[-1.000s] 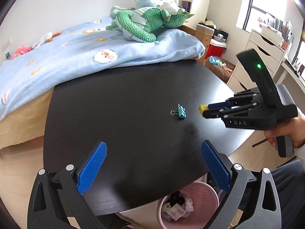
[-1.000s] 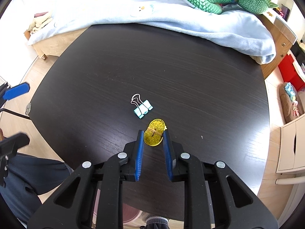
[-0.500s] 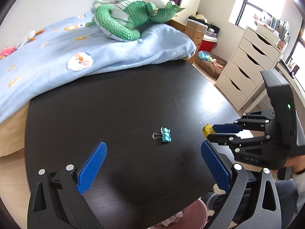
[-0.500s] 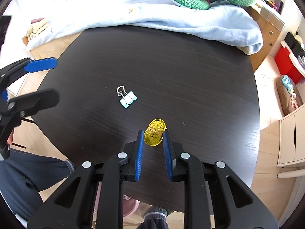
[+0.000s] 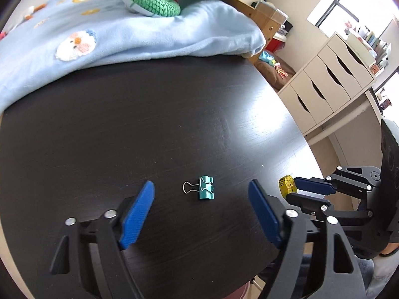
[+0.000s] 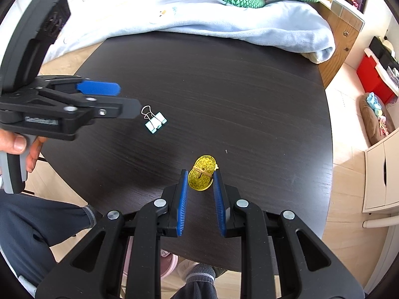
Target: Collect trash
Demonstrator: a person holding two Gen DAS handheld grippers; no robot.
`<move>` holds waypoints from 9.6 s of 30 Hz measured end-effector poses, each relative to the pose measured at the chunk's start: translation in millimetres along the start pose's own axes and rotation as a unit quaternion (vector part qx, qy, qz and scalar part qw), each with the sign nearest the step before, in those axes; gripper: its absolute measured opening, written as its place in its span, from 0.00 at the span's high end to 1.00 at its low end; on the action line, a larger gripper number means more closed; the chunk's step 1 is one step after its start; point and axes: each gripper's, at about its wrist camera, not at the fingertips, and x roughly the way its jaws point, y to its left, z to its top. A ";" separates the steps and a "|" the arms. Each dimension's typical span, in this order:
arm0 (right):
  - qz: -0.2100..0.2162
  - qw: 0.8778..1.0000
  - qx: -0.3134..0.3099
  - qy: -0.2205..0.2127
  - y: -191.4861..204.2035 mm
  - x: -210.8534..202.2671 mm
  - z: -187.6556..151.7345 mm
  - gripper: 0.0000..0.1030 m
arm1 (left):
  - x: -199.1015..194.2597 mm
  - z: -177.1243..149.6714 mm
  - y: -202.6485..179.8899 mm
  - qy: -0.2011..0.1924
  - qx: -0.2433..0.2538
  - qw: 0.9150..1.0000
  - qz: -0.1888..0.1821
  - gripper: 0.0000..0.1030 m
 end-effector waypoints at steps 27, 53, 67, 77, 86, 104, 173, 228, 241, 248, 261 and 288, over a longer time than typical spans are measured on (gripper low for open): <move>0.005 1.000 0.008 0.004 -1.4 6.2 -2.5 0.81 | 21.5 3.6 -5.8 0.016 0.009 1.000 -0.003 0.99; 0.010 0.996 -0.040 -0.079 56.9 -82.1 -24.4 0.81 | -119.6 -95.5 -25.9 -0.090 0.066 0.990 0.081 0.99; 0.022 0.991 -0.073 -0.113 97.4 -127.7 -78.5 0.81 | -154.8 -154.1 -51.7 -0.121 0.091 0.985 0.085 0.99; 0.032 0.991 -0.081 -0.105 119.5 -135.5 -117.8 0.81 | -161.7 -194.1 -56.3 -0.124 0.080 0.986 0.079 0.99; 0.059 0.990 -0.094 -0.088 139.8 -132.4 -136.3 0.81 | -175.0 -216.0 -60.9 -0.134 0.077 0.986 0.067 0.99; 0.100 0.987 -0.088 -0.085 144.6 -126.0 -137.3 0.34 | -180.7 -217.5 -64.4 -0.138 0.081 0.986 0.053 0.99; 0.005 0.990 0.016 -0.138 100.1 -153.6 -123.9 0.03 | -165.3 -196.2 -54.8 -0.153 0.047 0.984 0.077 0.07; -0.002 0.989 -0.003 -0.147 89.2 -122.8 -35.6 0.03 | -153.1 -122.8 -17.4 -0.156 0.018 0.983 0.093 0.06; -0.003 0.989 -0.006 -0.146 90.7 -123.4 -34.8 0.03 | -153.5 -121.8 -18.6 -0.155 0.020 0.984 0.091 0.06; -0.003 0.990 -0.006 -0.143 90.2 -122.0 -35.5 0.03 | -153.1 -121.5 -20.3 -0.154 0.021 0.984 0.090 0.06; -0.003 0.990 -0.007 -0.143 88.8 -121.3 -36.2 0.03 | -151.8 -121.5 -21.2 -0.154 0.021 0.984 0.088 0.06; -0.005 0.990 -0.007 -0.142 85.6 -120.9 -38.5 0.03 | -150.7 -121.0 -22.8 -0.155 0.024 0.983 0.097 0.06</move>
